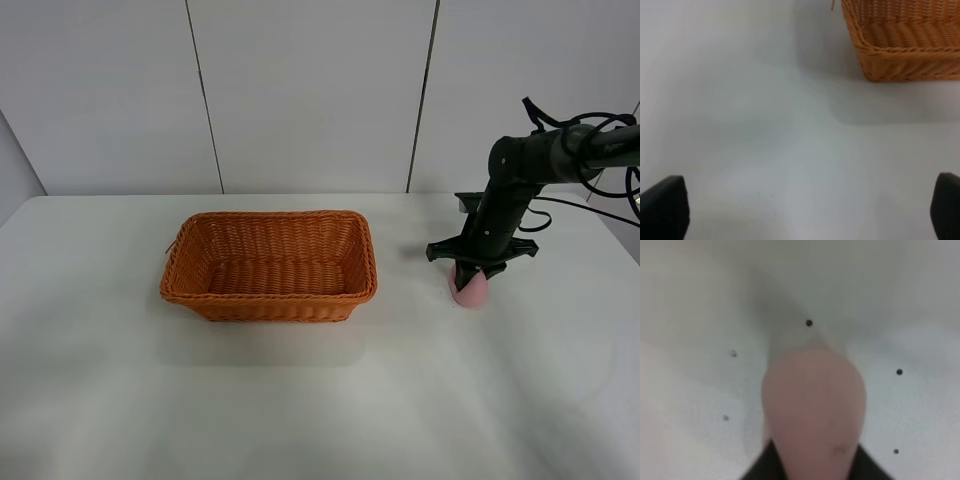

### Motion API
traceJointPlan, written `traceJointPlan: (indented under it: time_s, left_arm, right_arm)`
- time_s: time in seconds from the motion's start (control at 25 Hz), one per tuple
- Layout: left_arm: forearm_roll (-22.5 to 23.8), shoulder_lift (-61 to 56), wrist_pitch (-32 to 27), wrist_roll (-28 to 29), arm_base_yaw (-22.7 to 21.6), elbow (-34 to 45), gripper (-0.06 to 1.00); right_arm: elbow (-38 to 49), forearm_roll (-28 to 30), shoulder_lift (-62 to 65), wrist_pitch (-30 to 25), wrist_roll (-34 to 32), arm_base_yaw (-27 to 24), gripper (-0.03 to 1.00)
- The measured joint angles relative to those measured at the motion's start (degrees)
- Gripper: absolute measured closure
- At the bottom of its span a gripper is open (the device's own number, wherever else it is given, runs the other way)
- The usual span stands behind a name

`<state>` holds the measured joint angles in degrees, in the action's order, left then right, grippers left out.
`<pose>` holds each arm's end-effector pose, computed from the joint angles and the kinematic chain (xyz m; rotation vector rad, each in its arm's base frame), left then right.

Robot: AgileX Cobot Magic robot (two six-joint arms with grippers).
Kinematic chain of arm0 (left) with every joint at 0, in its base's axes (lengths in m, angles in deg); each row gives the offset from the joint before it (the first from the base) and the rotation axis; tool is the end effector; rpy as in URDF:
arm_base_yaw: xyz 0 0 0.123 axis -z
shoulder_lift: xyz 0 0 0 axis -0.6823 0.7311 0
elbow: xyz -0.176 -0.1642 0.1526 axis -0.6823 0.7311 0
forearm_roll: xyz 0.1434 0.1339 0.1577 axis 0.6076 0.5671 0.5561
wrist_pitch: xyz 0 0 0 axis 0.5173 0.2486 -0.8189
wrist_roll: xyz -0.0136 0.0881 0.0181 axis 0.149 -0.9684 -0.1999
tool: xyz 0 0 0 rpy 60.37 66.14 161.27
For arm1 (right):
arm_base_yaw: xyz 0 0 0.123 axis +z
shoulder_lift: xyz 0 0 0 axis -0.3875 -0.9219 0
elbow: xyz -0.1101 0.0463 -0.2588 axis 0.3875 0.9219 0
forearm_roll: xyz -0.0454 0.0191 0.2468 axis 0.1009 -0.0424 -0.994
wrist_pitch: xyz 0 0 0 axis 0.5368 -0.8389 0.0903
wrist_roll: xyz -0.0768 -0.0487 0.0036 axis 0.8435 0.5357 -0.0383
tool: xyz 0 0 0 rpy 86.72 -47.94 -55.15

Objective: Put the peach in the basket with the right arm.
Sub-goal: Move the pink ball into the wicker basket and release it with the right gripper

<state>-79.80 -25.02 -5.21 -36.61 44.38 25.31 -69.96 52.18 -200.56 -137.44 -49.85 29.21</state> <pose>-0.0046 0.0006 0.2748 0.0408 2.0412 0.0028 0.4229 0.0520 0.1093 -0.0483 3.1009 0.0799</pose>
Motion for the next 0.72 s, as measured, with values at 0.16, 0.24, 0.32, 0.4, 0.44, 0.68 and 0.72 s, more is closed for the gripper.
traceJointPlan:
  time_s: [0.16,0.24,0.32,0.4,0.44,0.68,0.72]
  left_arm:
    - [-0.34,0.00,0.00,0.00,0.00,0.00,-0.05]
    - [-0.34,0.00,0.00,0.00,0.00,0.00,-0.05]
    - [-0.34,0.00,0.00,0.00,0.00,0.00,-0.05]
    - [-0.34,0.00,0.00,0.00,0.00,0.00,-0.05]
    - [-0.34,0.00,0.00,0.00,0.00,0.00,-0.05]
    - [-0.34,0.00,0.00,0.00,0.00,0.00,-0.05]
    - [0.00,0.00,0.00,0.00,0.00,0.00,-0.05]
  right_arm:
    - [-0.72,0.00,0.06,-1.52,-0.11,0.00,0.97]
    - [-2.72,0.34,0.06,-3.89,-0.11,0.00,0.97]
    - [-5.41,1.18,0.19,-6.78,-0.11,0.00,0.97]
    - [-9.13,2.13,0.93,-9.56,-0.11,0.06,0.97]
    - [-11.32,2.44,1.70,-10.95,-0.11,0.10,0.97]
    - [-24.98,3.82,5.41,-15.85,-0.11,0.17,0.97]
    - [-26.33,3.93,5.72,-15.95,-0.11,0.17,0.97]
